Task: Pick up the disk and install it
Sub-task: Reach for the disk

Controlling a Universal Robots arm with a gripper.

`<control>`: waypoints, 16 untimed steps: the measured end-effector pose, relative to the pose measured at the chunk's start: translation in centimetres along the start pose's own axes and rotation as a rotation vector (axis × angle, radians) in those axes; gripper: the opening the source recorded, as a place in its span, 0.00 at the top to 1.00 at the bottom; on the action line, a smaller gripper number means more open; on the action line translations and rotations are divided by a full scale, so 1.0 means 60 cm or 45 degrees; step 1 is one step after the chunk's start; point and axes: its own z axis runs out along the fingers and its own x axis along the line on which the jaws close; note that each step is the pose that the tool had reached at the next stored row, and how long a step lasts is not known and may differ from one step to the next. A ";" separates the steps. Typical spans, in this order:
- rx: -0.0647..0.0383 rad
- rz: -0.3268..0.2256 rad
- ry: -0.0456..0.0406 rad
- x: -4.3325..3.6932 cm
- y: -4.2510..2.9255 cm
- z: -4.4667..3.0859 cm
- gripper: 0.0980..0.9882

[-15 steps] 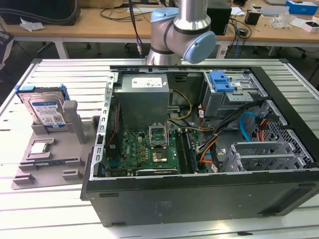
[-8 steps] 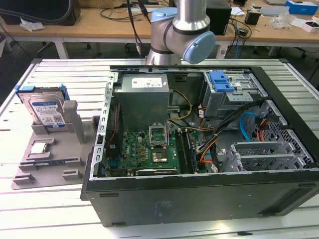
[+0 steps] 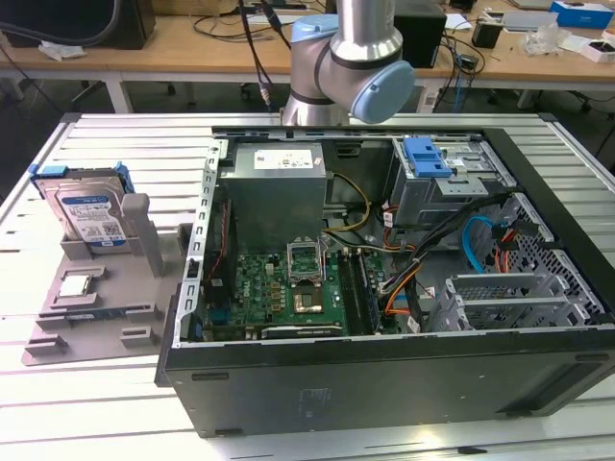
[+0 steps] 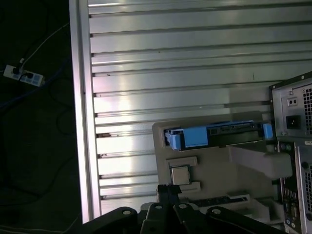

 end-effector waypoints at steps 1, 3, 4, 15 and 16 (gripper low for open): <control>0.000 0.000 0.000 0.007 0.000 0.000 0.99; 0.000 0.000 0.000 0.015 -0.001 0.000 0.99; 0.000 0.000 0.000 0.018 -0.001 0.000 0.99; 0.007 0.000 0.009 -0.040 0.003 0.004 0.99; 0.008 0.000 0.011 -0.051 0.004 0.004 0.99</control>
